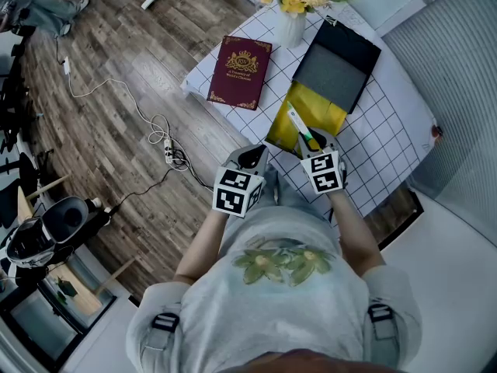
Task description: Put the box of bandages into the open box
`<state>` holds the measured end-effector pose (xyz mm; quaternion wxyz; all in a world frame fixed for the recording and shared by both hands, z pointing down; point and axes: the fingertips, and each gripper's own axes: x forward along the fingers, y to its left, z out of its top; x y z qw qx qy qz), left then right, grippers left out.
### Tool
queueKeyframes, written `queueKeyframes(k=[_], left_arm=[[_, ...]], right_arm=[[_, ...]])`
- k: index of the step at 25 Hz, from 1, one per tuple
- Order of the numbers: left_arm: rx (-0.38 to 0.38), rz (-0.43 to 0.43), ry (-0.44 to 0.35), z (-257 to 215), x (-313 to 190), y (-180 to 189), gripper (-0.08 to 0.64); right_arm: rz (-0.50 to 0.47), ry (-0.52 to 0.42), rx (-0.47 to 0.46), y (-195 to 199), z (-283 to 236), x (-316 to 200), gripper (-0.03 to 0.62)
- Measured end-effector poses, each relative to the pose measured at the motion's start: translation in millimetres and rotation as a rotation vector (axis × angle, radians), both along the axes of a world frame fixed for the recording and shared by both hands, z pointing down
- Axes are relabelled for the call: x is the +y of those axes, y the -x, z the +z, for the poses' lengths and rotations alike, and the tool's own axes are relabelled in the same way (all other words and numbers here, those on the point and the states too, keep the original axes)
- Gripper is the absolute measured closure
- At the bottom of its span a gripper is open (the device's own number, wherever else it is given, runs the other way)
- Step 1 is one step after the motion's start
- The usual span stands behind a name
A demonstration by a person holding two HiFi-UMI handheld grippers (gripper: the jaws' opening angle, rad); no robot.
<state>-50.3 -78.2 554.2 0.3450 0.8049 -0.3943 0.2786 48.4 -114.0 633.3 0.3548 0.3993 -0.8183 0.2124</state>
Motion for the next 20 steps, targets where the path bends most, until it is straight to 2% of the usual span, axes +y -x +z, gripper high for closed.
queueKeyframes(k=[8, 20], left_arm=[[-0.001, 0.001, 0.0, 0.7, -0.1, -0.2, 0.554], [-0.001, 0.008, -0.013, -3.1, -0.8, -3.7, 0.554]], right_arm=[[-0.015, 0.007, 0.023, -3.5, 6.4, 2.2, 0.502], [-0.007, 0.035, 0.002, -1.2, 6.1, 2.5, 0.502]])
